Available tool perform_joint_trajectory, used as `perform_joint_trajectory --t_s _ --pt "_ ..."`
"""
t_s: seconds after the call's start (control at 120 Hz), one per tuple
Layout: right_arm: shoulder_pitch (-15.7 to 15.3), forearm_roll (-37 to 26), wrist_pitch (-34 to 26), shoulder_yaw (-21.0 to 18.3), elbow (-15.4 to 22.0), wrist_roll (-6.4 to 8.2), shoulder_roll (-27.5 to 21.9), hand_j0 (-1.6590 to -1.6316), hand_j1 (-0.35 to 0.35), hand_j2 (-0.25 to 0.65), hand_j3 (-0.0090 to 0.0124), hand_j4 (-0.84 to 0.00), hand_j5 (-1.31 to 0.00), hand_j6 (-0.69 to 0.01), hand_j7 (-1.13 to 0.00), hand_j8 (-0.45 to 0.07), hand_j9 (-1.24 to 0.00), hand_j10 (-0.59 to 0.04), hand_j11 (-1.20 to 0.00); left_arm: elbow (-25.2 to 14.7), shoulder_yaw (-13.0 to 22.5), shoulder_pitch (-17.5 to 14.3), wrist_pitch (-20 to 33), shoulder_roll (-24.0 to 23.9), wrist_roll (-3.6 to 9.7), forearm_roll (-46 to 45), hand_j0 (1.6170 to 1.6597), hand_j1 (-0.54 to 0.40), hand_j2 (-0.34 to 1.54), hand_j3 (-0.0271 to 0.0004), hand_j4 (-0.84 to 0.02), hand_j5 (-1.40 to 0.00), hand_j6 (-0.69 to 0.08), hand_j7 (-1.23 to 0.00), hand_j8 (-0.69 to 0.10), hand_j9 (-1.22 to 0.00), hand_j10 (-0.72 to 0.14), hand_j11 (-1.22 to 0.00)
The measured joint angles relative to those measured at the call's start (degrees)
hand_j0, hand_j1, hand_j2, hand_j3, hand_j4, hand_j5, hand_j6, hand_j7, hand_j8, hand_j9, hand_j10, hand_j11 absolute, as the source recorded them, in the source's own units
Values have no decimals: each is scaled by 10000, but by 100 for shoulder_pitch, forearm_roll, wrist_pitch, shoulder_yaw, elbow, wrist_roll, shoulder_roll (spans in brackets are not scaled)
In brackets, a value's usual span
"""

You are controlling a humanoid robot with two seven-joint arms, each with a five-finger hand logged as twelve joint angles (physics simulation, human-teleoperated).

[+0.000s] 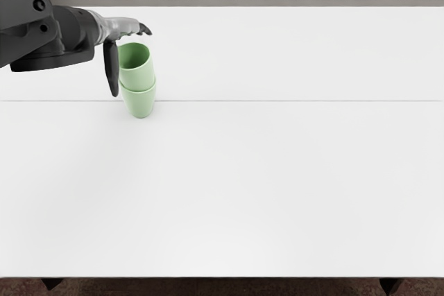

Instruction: Pick up cup and place in cup with left hand

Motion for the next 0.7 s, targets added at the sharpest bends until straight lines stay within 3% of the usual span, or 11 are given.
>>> perform_joint_trajectory --t_s 0.325,0.542,0.617,0.7 --pt "0 0 -1 0 0 0 0 -16581 -3161 -55 0 -277 -358 -277 -358 -277 -358 -276 -358 -6 -23 -138 13 -564 0 -18 16579 3352 39 0 -206 -206 -151 -206 -133 -205 -163 -206" --pt "0 0 -2 0 0 0 0 -16581 -3161 -55 0 -277 -358 -277 -358 -277 -358 -276 -358 -18 -43 -333 6 -1280 0 -28 16580 3448 20 0 -86 -74 -73 -73 -65 -72 -69 -71" --pt "0 0 -3 0 0 0 0 -16581 -3161 -55 0 -277 -358 -278 -358 -277 -358 -276 -358 -39 -64 -393 -71 -1307 0 -400 16580 3462 16 0 -66 -52 -59 -51 -53 -50 -53 -50" --pt "0 0 -3 0 0 0 0 -16581 -3161 -55 0 -277 -358 -278 -358 -277 -358 -276 -358 -54 -274 -361 -495 -1312 0 -1080 16580 3474 13 0 -50 -35 -48 -34 -43 -34 -40 -33"
